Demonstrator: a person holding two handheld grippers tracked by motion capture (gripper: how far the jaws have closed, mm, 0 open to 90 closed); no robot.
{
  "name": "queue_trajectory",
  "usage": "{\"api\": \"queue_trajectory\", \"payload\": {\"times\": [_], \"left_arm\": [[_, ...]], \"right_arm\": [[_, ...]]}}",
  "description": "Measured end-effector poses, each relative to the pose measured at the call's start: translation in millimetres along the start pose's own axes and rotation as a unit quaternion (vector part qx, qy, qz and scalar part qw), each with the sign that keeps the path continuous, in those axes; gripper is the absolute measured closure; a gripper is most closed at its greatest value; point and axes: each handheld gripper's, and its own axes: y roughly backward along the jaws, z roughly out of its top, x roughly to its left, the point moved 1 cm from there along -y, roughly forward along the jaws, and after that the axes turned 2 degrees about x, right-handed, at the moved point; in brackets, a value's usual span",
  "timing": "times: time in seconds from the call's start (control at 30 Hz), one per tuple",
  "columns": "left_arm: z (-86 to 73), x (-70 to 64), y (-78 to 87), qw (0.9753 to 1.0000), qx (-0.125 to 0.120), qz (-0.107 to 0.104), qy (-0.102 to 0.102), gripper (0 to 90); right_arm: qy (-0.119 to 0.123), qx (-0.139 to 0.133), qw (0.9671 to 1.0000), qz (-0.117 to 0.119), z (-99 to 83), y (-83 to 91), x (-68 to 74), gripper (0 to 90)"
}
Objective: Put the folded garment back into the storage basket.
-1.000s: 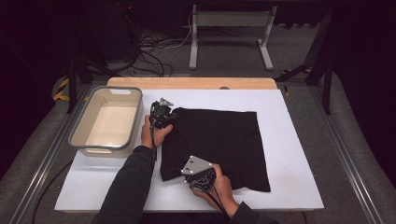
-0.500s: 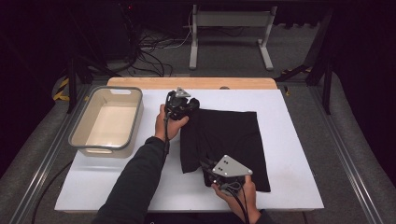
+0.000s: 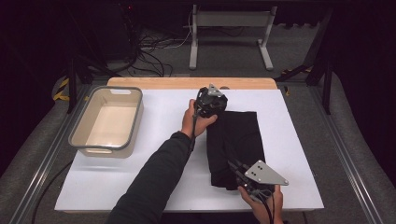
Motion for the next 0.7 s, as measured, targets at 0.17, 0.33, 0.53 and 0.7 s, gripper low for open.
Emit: {"api": "queue_trajectory", "payload": {"times": [0.17, 0.33, 0.53, 0.7], "left_arm": [[11.8, -17.7, -15.1, 1.0, -0.008, 0.0, -0.006, 83.6], [20.5, -28.9, -21.1, 0.9998, -0.016, 0.004, -0.012, 73.7], [21.9, -45.4, -6.4, 0.9996, -0.023, 0.006, -0.016, 37.3], [-4.5, -60.6, 34.6, 0.9972, -0.044, -0.019, -0.057, 29.4]], "right_arm": [[-0.016, 0.006, 0.9996, -0.02, -10.9, 13.7, -12.8, 83.4], [-0.031, 0.016, 0.9988, -0.035, -23.0, 25.9, -24.4, 83.5], [-0.046, 0.052, 0.9969, -0.037, -40.0, 32.5, -32.9, 79.7], [-0.06, 0.082, 0.9939, -0.042, -50.1, 31.6, -37.5, 51.9]]}}
